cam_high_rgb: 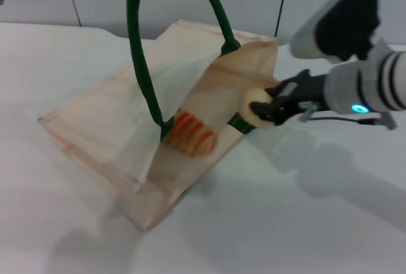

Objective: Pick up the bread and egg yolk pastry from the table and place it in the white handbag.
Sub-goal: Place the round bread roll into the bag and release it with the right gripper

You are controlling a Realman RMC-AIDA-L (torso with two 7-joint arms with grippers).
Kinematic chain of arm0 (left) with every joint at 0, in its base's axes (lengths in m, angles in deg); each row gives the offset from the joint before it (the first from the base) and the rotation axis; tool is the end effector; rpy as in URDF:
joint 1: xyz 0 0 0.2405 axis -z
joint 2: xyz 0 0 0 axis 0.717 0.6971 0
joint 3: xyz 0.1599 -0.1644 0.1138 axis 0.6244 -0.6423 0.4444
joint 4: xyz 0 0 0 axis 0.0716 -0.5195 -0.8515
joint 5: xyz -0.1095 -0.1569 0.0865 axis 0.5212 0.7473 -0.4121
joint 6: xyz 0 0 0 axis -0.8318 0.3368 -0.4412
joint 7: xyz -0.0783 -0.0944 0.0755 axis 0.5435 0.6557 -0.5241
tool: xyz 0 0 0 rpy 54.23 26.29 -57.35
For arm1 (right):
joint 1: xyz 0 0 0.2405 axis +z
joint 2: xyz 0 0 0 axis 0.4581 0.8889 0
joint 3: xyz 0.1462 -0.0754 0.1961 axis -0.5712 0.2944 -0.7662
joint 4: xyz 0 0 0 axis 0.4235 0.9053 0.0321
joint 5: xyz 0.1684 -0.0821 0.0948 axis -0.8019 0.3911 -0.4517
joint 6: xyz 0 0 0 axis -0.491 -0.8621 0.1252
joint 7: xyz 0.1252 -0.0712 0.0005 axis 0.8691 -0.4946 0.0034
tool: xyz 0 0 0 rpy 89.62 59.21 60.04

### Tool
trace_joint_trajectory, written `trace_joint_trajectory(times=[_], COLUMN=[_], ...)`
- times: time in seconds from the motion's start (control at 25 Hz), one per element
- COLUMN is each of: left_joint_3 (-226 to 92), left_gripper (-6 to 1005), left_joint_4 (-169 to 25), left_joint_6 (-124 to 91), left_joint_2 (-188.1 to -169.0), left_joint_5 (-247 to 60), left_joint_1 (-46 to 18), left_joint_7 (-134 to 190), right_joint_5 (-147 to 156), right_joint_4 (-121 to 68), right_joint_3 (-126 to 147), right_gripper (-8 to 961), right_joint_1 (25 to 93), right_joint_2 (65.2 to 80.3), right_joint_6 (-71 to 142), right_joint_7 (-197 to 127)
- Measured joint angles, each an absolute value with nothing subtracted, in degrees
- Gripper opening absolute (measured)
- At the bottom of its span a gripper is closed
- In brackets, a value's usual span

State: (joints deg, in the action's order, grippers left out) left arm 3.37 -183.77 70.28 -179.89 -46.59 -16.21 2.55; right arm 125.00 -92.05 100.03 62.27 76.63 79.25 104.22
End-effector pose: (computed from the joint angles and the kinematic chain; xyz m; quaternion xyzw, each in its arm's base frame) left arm -0.0670 0.3561 0.1120 -0.8945 -0.1836 -0.0607 0.4031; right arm 0.1449 0.3904 -0.0553 -0.9469 0.1955 -0.0296 0.2534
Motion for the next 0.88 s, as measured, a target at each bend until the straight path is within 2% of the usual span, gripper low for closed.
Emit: trace_joint_trajectory(times=[0.16, 0.88], left_joint_3=[4.52, 6.41], left_gripper=[109, 118], left_joint_4=[-183.67, -183.18], left_joint_6=[69.96, 69.64], left_joint_2=[-179.97, -179.98], left_joint_5=[-46.48, -44.72], left_joint_1=[-16.05, -13.61], left_joint_7=[2.61, 3.02], right_joint_5=[122.71, 118.60], right_joint_4=[-87.58, -83.19], right_joint_3=[102.41, 108.92], right_gripper=[345, 338], right_joint_1=[65.69, 72.07], right_joint_2=[76.53, 76.46], right_joint_6=[75.57, 66.80], right_joint_7=[104.16, 103.41])
